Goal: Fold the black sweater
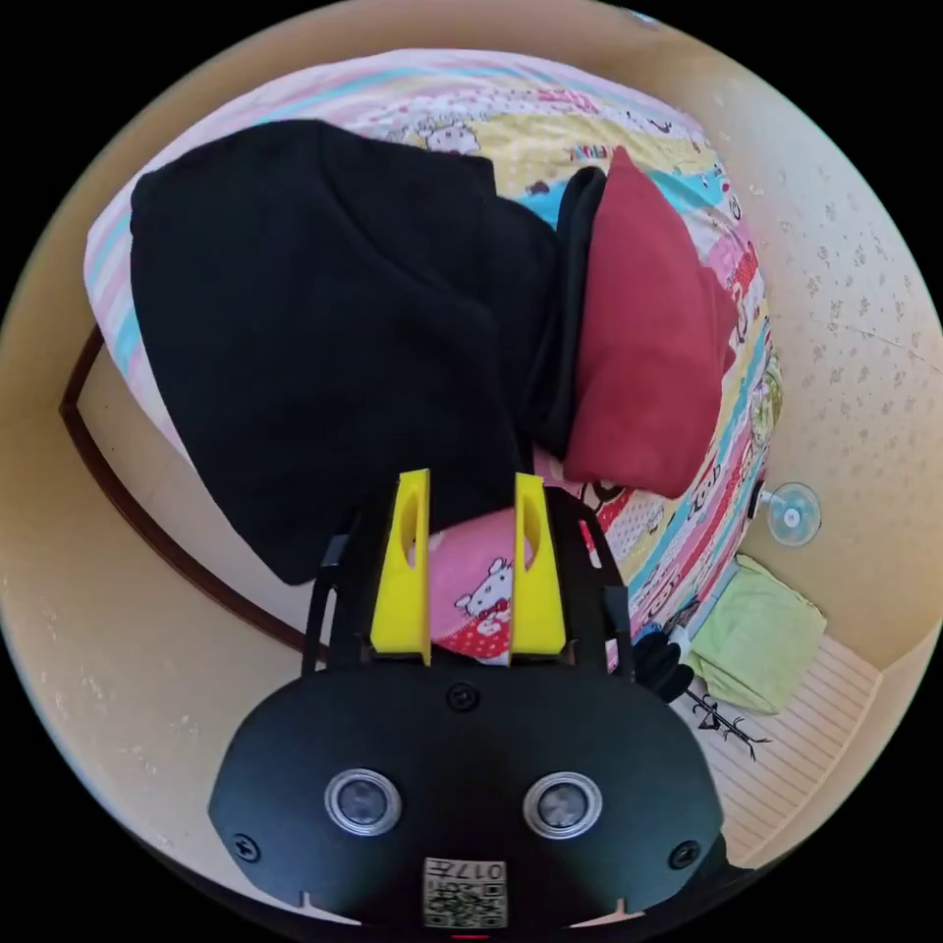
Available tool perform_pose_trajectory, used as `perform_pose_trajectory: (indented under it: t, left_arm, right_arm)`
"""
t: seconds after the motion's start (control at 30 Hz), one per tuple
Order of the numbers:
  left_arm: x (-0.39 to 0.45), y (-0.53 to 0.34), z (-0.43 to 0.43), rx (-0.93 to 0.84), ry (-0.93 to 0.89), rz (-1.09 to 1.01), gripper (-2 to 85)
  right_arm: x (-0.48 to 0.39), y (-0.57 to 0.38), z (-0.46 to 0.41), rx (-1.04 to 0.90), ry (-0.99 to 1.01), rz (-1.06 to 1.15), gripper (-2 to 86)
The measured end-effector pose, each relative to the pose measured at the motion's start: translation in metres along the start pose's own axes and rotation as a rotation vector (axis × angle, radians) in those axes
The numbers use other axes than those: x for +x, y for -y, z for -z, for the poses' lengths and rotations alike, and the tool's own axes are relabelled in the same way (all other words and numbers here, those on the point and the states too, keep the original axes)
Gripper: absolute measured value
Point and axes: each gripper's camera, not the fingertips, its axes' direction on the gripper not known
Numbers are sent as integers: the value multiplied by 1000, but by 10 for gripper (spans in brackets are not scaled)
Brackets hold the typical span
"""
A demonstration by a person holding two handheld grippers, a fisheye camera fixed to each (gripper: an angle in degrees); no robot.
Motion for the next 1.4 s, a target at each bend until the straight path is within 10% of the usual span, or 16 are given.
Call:
perform_pose_trajectory:
  t: [0.33, 0.6, 1.1, 1.4]
  left_arm:
    - [-26, -19, -19, 151, 12, 184, 91]
    - [-140, -162, 17, 313, -771, 291, 52]
    - [21, -462, 222, 589, -592, -994, 43]
    - [37, -636, 181, 516, -1775, -1791, 29]
  right_arm:
    - [27, -51, -6, 22, -83, -125, 118]
    - [-53, -58, 21, 194, 171, 43, 97]
    - [-123, -118, 132, 76, 1296, 1148, 118]
    - [-44, -208, 179, 198, 1351, 1625, 139]
